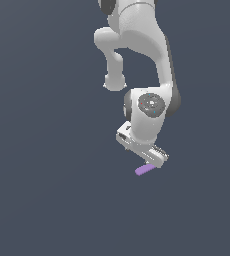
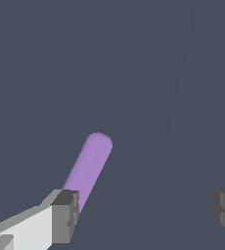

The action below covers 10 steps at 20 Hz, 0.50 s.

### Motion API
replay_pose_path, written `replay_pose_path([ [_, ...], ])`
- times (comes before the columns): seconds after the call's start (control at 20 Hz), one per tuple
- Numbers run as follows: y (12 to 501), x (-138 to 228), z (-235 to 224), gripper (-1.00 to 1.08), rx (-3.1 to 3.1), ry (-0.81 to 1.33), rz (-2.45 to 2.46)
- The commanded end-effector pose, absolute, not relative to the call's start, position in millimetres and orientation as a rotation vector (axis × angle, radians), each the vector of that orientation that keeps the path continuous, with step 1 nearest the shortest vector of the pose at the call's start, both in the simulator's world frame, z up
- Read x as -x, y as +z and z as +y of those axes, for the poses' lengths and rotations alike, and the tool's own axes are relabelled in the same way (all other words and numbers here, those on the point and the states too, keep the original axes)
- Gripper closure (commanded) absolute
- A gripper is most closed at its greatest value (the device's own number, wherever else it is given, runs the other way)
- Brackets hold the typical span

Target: Pick up the object and move it to a goal position.

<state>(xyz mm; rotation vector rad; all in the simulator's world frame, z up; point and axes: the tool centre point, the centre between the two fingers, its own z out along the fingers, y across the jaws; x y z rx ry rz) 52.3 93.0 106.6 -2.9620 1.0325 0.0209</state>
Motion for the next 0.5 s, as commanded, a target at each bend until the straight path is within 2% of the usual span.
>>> replay_pose_path([
  [0.0,101.1,-55.6,100.0,-0.92,2.93,0.019,1.121],
  [0.45,81.2,-65.5,125.6,-0.92,2.8,0.011,1.42],
])
